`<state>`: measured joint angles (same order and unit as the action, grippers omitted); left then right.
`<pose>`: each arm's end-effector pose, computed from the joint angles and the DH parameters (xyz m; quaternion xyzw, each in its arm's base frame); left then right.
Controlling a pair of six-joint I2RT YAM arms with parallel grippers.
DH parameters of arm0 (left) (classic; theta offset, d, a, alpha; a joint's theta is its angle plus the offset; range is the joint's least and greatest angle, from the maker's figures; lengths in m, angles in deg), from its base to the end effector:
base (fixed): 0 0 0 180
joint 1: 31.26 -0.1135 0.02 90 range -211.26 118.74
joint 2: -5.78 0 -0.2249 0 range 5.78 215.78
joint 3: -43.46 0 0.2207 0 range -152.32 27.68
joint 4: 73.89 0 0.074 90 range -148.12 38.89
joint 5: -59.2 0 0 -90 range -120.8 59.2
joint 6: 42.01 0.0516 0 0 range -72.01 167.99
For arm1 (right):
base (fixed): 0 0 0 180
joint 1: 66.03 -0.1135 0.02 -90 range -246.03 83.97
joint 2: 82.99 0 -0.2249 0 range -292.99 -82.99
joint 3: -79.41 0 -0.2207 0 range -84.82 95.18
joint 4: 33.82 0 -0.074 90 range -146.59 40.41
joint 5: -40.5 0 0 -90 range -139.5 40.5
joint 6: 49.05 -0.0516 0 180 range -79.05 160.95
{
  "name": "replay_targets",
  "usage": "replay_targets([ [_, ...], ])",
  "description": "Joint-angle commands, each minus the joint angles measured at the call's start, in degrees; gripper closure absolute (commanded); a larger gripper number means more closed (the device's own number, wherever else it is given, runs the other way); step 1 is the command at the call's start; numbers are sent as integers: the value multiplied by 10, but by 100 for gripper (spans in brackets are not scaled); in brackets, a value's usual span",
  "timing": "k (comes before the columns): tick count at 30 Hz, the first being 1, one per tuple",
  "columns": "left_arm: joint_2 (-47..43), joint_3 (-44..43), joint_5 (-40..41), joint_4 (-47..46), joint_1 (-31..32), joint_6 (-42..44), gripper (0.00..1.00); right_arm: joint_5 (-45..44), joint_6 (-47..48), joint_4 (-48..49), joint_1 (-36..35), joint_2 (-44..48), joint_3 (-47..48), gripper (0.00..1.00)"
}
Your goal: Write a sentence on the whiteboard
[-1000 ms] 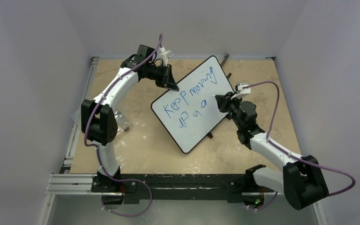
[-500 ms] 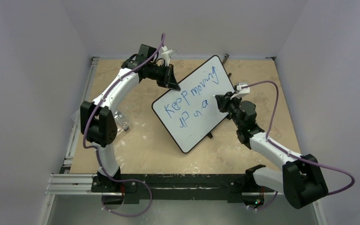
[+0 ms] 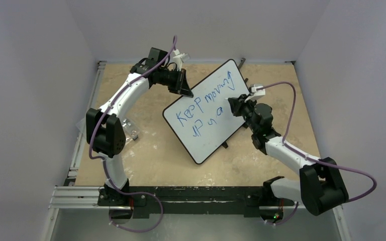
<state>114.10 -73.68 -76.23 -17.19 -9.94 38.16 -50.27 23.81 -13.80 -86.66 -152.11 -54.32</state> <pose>0.3431 -0.1734 0.2791 0.2242 0.8426 -0.4361 0.2225 0.2517 0.0940 0.2317 -0.0174 0.7241 0.2185 0.6539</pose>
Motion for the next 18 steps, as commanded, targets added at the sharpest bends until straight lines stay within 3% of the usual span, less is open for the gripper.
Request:
replay_targets([
  [1, -21, -8, 5, 1, 8, 55, 100, 6, -4, 37, -1, -18, 32, 100],
  [18, -22, -9, 5, 2, 8, 56, 100, 7, -23, 43, -1, -23, -19, 100],
])
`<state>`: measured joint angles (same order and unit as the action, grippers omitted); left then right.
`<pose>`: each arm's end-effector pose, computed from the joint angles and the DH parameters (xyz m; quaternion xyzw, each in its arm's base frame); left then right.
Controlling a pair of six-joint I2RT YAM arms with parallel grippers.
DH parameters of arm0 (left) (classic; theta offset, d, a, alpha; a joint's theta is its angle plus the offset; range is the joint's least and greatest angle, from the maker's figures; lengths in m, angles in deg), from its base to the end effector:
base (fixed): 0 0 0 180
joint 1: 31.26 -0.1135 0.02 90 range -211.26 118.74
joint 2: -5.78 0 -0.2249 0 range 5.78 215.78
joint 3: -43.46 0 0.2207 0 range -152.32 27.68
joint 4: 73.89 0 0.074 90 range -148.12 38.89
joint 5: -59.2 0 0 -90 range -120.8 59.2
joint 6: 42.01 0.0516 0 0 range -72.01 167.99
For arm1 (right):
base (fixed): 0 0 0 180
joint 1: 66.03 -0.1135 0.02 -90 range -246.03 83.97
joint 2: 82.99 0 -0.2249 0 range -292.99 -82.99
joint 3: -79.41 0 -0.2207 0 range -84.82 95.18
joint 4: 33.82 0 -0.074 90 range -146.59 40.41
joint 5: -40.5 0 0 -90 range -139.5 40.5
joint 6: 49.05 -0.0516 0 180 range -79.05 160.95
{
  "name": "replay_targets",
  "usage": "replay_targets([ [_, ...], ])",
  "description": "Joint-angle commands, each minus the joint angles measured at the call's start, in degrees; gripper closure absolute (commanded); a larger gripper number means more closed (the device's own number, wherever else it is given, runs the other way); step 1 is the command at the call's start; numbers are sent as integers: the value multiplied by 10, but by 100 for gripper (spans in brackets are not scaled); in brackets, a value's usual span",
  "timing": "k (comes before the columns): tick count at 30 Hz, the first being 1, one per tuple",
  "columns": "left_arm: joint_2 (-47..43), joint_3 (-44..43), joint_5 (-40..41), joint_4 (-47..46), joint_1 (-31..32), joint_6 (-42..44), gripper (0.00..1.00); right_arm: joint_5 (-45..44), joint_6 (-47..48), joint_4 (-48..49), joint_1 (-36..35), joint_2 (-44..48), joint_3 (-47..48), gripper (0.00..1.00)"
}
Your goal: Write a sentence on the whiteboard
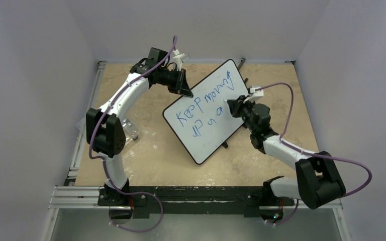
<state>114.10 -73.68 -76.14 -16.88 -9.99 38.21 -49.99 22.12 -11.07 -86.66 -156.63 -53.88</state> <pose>0.3429 -0.1729 0.2787 0.2231 0.8439 -0.4350 0.2209 0.2610 0.0978 0.2202 -0.0086 0.7324 0.2269 0.6419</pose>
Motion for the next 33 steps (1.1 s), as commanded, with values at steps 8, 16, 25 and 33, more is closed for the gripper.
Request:
replay_targets([
  [8, -25, -7, 2, -4, 9, 56, 100, 3, -13, 4, -1, 54, -72, 100],
  [16, -29, -3, 2, -6, 9, 55, 100, 4, -14, 2, -1, 47, -54, 100],
  [25, -35, 3, 3, -7, 10, 56, 100, 4, -11, -3, -1, 29, -11, 100],
  [33, -42, 10, 6, -7, 11, 60, 100, -3, 0, -16, -1, 5, 28, 100],
])
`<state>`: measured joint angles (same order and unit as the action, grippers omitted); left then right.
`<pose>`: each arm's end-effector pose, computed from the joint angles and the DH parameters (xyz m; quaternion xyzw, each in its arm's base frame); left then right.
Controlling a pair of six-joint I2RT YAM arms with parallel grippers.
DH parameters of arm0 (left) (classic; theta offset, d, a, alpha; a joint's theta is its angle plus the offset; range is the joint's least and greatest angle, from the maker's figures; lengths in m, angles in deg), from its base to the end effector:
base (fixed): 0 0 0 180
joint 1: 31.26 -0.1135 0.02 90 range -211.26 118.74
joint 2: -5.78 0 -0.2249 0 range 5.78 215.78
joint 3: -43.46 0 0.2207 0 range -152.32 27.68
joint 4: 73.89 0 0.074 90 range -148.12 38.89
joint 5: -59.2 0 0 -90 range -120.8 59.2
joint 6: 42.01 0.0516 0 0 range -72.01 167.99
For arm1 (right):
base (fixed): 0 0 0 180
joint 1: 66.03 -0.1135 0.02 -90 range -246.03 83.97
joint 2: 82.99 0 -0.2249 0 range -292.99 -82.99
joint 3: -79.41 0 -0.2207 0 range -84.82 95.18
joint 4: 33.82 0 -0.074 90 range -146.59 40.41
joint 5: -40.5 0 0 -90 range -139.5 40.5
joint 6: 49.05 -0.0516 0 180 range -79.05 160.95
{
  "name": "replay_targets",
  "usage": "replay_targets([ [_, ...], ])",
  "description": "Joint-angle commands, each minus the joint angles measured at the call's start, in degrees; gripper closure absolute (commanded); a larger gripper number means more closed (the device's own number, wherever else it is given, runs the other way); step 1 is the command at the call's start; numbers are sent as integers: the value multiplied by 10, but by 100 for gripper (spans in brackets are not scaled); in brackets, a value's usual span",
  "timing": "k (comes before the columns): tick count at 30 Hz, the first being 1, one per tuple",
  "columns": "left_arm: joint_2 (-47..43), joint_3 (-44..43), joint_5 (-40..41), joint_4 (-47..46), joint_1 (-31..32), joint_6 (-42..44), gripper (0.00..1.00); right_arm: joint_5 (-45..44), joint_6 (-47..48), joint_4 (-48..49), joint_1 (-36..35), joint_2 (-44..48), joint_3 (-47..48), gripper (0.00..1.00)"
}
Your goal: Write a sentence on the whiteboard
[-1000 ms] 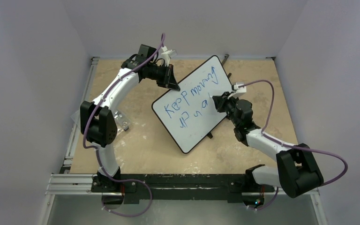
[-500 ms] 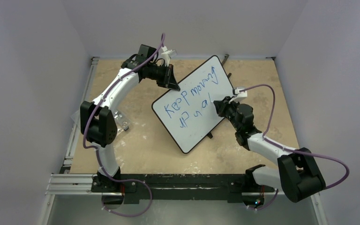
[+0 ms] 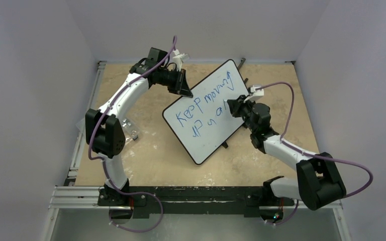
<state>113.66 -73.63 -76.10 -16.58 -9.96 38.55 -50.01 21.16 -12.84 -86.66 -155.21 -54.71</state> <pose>0.3412 -0.1724 0.2808 0.2260 0.8430 -0.4342 0.2229 0.2567 0.0962 0.2180 -0.0024 0.7394 0.2295 0.6329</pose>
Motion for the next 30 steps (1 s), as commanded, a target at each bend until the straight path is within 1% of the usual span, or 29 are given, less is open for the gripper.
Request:
replay_targets([
  [1, -37, 9, 6, -10, 11, 57, 100, -6, 10, 0, -1, -12, 40, 100],
  [8, -39, 12, 7, -9, 12, 60, 100, -36, 14, -20, 0, -23, 63, 100],
  [14, -39, 13, 8, -10, 12, 61, 100, -39, 22, -35, 0, -19, 79, 100],
  [25, -38, 13, 10, -15, 12, 57, 100, -68, 43, -84, 0, 65, 79, 100],
  [30, -41, 14, 10, -15, 12, 57, 100, -99, 62, -94, 2, 79, 63, 100],
])
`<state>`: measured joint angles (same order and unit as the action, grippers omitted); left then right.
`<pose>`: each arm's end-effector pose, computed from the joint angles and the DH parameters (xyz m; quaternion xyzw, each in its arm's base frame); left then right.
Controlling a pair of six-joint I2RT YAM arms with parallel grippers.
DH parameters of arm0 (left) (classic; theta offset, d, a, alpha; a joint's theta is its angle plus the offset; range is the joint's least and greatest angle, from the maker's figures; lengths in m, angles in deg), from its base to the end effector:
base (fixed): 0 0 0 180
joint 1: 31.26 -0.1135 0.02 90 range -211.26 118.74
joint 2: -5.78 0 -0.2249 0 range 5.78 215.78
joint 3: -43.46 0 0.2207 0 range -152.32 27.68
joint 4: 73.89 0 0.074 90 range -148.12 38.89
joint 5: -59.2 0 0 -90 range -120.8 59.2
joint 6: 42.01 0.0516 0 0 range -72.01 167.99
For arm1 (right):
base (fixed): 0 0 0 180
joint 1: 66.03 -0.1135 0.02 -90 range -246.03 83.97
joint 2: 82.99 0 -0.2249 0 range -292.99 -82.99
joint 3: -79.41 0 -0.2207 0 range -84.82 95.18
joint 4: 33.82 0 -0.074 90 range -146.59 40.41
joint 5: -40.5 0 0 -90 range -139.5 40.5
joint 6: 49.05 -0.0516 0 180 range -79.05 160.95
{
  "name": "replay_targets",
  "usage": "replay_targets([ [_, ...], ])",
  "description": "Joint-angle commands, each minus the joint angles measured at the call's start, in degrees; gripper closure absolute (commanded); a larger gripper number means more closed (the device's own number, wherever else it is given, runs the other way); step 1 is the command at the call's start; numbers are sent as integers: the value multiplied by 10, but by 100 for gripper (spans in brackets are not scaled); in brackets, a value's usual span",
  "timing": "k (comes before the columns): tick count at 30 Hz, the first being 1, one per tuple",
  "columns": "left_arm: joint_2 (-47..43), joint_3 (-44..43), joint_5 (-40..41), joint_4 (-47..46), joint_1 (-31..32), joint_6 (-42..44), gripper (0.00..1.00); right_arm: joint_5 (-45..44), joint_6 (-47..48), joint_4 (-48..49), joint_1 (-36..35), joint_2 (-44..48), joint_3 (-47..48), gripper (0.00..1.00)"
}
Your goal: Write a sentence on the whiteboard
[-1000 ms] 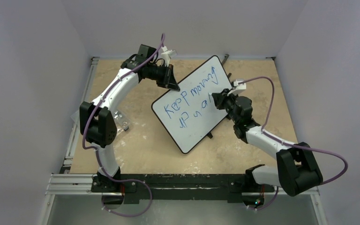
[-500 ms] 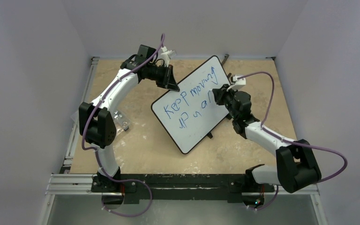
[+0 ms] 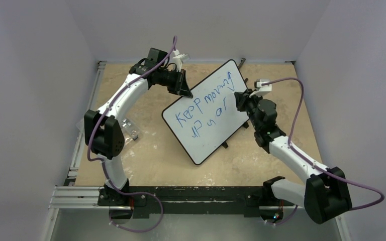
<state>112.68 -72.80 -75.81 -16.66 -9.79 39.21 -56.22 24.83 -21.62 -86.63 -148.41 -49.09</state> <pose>0.3377 -0.1720 0.2826 0.2320 0.8416 -0.4315 0.2274 0.2510 0.0879 0.2612 0.0128 0.7175 0.1791 0.6731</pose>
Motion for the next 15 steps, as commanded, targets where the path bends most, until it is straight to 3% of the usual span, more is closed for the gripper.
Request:
replay_targets([
  [1, -32, 7, 9, -14, 10, 50, 100, -39, 27, -6, 2, 10, 3, 100],
  [15, -36, 8, 15, -15, 13, 51, 100, -41, 27, 8, 5, -35, 5, 100],
])
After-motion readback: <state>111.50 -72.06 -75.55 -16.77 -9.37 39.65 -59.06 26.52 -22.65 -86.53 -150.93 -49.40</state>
